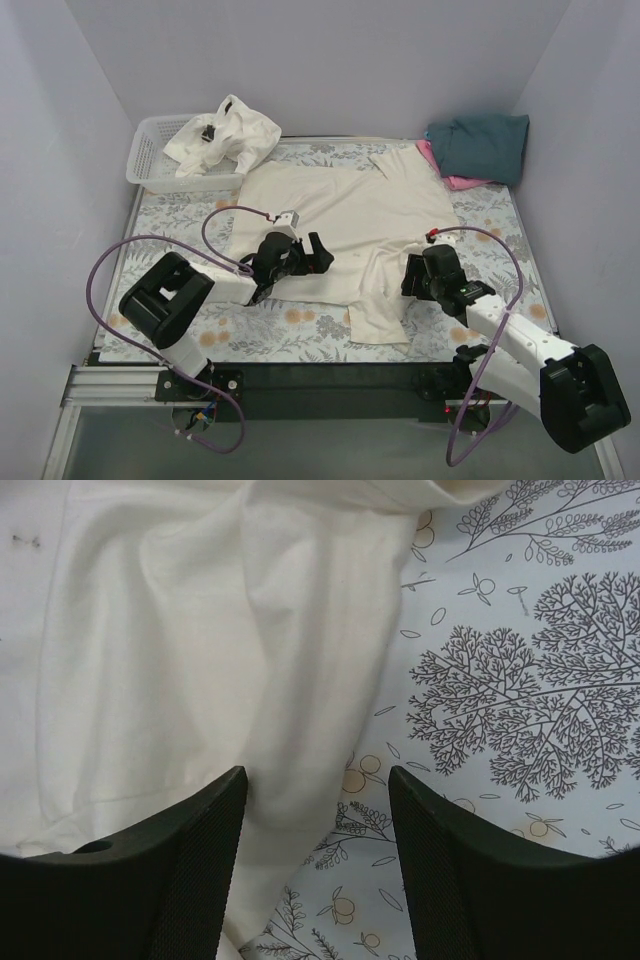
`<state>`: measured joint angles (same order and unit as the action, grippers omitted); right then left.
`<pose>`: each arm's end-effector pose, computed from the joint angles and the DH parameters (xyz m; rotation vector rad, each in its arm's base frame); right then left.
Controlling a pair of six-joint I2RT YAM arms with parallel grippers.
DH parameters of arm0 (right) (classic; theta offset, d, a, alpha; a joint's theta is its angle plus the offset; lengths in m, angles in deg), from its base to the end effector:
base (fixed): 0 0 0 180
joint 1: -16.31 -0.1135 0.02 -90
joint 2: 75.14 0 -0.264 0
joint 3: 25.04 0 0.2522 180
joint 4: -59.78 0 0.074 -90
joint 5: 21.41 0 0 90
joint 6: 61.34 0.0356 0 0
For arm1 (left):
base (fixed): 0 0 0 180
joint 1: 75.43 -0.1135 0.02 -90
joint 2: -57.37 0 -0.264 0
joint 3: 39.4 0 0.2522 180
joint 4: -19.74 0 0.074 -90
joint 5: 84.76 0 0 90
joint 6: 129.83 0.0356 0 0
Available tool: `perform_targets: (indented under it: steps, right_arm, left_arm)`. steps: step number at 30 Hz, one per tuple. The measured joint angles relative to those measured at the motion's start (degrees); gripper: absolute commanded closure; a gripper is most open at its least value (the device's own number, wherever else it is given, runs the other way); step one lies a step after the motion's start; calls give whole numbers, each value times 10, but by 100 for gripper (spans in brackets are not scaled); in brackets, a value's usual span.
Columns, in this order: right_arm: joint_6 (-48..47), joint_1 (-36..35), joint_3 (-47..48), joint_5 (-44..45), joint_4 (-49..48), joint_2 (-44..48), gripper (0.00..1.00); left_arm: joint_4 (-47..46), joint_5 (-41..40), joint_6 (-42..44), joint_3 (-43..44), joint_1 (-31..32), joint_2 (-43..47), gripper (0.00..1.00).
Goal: Fold and stack the t-shirts
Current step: Flatten the tshirt out
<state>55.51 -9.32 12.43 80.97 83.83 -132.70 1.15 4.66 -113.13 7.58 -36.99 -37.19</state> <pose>0.1776 0.0767 0.1739 0.1315 2.3244 0.2087 0.2407 -0.1906 0.1374 -0.6956 2.1926 -1.1153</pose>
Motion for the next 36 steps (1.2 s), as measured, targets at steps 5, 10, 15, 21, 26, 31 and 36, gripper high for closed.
perform_targets:
  steps: [5,10,15,21,26,31,36]
  right_arm:
    - [16,0,-36,-9,1,42,48]
    - [19,4,-44,-10,-5,42,51]
    - [23,5,-48,-12,-20,26,63]
    - [28,5,-49,-19,-24,18,91]
    - [26,13,-50,-11,-16,24,94]
    - [8,33,-39,21,18,36,94]
    - [-18,55,-10,47,41,27,93]
  left_arm:
    - [-10,0,-4,-1,0,-9,10]
    - [-26,0,-7,-1,0,-18,9]
    - [-26,0,-9,-1,0,-18,9]
    - [-32,0,-10,-1,0,-22,9]
    - [-37,0,-10,-1,0,-25,10]
    - [-38,0,-9,-1,0,-25,9]
    - [-39,0,-4,-1,0,-26,9]
